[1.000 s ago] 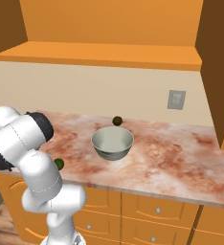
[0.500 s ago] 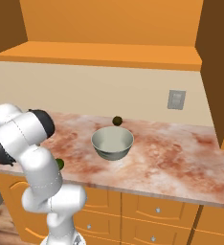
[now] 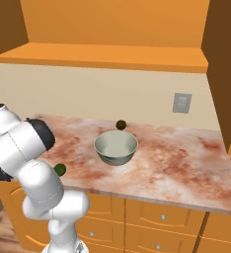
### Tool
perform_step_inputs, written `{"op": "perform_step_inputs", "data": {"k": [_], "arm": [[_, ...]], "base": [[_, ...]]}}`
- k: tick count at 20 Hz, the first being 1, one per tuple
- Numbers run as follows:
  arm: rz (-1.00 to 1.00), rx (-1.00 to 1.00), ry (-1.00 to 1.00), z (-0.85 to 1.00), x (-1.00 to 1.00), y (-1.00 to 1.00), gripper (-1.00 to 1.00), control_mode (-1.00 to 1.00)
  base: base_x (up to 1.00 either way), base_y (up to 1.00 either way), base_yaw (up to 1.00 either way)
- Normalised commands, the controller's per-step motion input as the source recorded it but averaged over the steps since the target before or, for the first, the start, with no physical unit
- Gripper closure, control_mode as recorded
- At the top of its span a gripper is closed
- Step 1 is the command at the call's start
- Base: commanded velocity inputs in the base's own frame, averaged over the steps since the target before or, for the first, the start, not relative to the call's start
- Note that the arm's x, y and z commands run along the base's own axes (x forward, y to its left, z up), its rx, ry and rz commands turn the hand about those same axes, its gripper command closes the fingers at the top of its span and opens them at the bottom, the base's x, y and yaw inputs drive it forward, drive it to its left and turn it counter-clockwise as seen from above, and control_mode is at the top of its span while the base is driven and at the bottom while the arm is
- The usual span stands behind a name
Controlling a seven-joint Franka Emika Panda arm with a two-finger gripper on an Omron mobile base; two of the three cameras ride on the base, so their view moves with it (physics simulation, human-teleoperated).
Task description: Pick both bowls and place them on the counter. Then place the sweet potato in one bowl and place the lime in the other bowl.
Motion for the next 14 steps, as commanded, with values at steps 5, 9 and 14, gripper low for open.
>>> {"op": "perform_step_inputs", "data": {"k": [5,9,14], "arm": [[-0.13,0.00,0.00,0.28,-0.07,-0.41,-1.00,-1.00],[-0.17,0.00,0.01,0.20,-0.21,-0.54,-1.00,-1.00],[-0.17,0.00,0.00,0.01,-0.32,-0.65,-1.00,-1.00]], "base": [[0.00,0.00,0.00],[0.00,0.00,0.00],[0.00,0.00,0.00]]}}
